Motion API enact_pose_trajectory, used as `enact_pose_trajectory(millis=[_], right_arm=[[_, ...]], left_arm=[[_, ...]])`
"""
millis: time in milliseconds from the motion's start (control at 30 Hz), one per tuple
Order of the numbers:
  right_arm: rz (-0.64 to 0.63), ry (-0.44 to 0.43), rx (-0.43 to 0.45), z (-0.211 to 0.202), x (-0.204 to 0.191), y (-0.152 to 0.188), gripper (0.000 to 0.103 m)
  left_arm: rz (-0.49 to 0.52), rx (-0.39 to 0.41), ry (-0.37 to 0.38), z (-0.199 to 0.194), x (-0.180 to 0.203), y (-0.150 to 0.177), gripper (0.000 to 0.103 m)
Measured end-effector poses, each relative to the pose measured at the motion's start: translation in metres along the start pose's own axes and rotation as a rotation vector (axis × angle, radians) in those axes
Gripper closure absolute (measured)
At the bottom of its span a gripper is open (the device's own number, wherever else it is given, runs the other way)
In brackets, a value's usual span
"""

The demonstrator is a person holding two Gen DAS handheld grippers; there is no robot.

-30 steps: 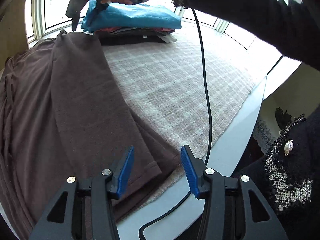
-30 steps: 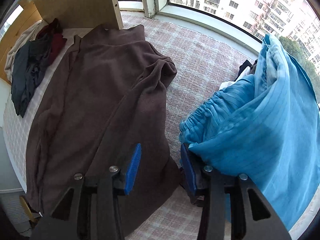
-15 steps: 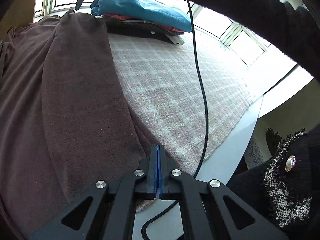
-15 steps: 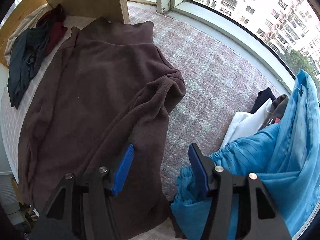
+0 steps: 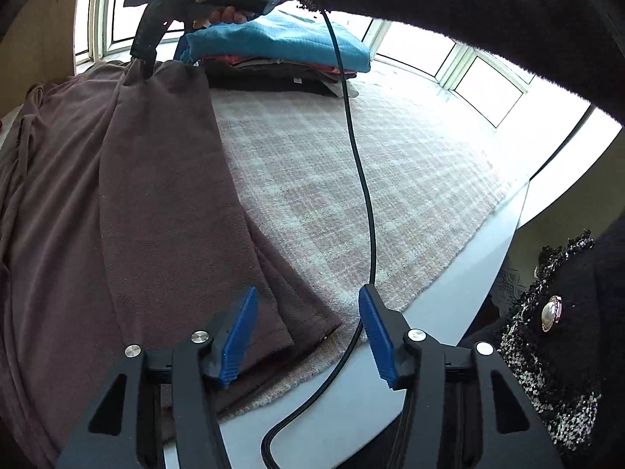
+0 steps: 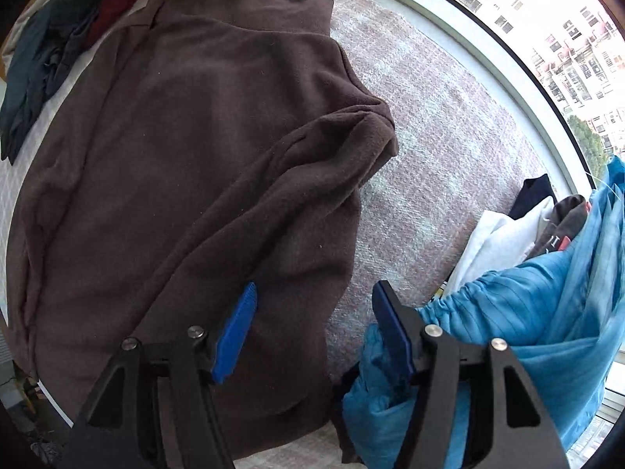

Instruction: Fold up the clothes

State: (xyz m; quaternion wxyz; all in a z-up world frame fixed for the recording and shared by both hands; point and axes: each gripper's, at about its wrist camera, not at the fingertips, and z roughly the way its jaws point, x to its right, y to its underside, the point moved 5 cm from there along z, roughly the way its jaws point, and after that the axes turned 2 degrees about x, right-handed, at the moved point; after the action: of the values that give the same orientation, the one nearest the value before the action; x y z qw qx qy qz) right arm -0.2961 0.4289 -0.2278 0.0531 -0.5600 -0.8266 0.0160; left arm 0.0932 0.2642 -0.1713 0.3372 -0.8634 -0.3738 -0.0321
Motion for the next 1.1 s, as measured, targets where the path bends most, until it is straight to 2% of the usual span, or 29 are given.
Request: enact_pose_trajectory(millis=[67,133,233,267,333,433,533,600,633,667,700,733,833,900,933,1000,1033,1067,1100], right_arm=[[0.007,-0.007,0.008,-0.002,-0.001,0.0,0.042],[0.003,-0.002,0.018,-0.002,-0.003,0.0,0.042],[-0.009,-0.003,0.026,-0.001,-0.005,0.002,0.042],[-0.01,-0.008,0.028,-0.001,-0.005,0.002,0.042],[-0.005,-0.024,0.027,0.001,-0.004,0.003,0.042],[-0.013,-0.042,0.025,0.005,-0.005,0.005,0.04],[-0.028,-0.046,0.02,0.008,-0.009,0.006,0.038],[-0.034,-0.049,0.023,0.009,-0.012,0.008,0.039],[-0.035,-0.054,0.028,0.01,-0.014,0.009,0.045],[-0.037,-0.075,0.025,0.01,-0.017,0.01,0.055],[-0.029,-0.127,0.012,0.009,-0.022,0.011,0.082],[-0.015,-0.145,0.005,0.006,-0.023,0.012,0.09],[-0.025,-0.117,0.0,-0.007,-0.023,0.013,0.093],[-0.005,-0.137,0.042,-0.018,-0.018,0.014,0.094],[0.005,-0.12,0.04,-0.014,-0.015,0.017,0.094],[-0.028,-0.065,-0.008,0.002,-0.023,0.022,0.094],[-0.045,-0.038,-0.029,0.009,-0.027,0.025,0.092],[-0.068,-0.02,-0.006,0.006,-0.032,0.024,0.091],[-0.069,-0.021,-0.003,0.004,-0.034,0.023,0.082]], left_arm=[[0.02,-0.025,-0.002,0.011,0.005,-0.003,0.051],[0.04,-0.066,-0.057,0.023,0.005,0.0,0.051],[0.07,-0.095,-0.135,0.032,-0.001,0.005,0.06],[0.062,-0.095,-0.14,0.03,-0.005,0.005,0.064],[-0.001,-0.086,-0.107,0.024,-0.018,0.005,0.099],[-0.177,-0.03,0.006,0.004,-0.043,0.005,0.098],[-0.24,0.035,0.035,-0.019,-0.052,0.006,0.098],[-0.245,0.051,0.039,-0.026,-0.049,0.004,0.098],[-0.236,0.052,0.043,-0.026,-0.046,0.002,0.098],[-0.228,0.052,0.057,-0.024,-0.041,0.001,0.098],[-0.221,0.051,0.07,-0.022,-0.036,-0.001,0.098],[-0.213,0.046,0.078,-0.018,-0.033,-0.002,0.098],[-0.213,0.047,0.109,-0.011,-0.028,-0.006,0.098],[-0.255,0.067,0.147,-0.018,-0.032,-0.007,0.098],[-0.279,0.087,0.183,-0.022,-0.032,-0.009,0.103],[-0.269,0.115,0.279,-0.029,-0.017,-0.013,0.103],[-0.216,0.099,0.248,-0.026,-0.007,-0.013,0.103],[-0.172,0.06,0.184,-0.017,-0.002,-0.01,0.103],[-0.136,0.025,0.13,-0.01,0.001,-0.007,0.103]])
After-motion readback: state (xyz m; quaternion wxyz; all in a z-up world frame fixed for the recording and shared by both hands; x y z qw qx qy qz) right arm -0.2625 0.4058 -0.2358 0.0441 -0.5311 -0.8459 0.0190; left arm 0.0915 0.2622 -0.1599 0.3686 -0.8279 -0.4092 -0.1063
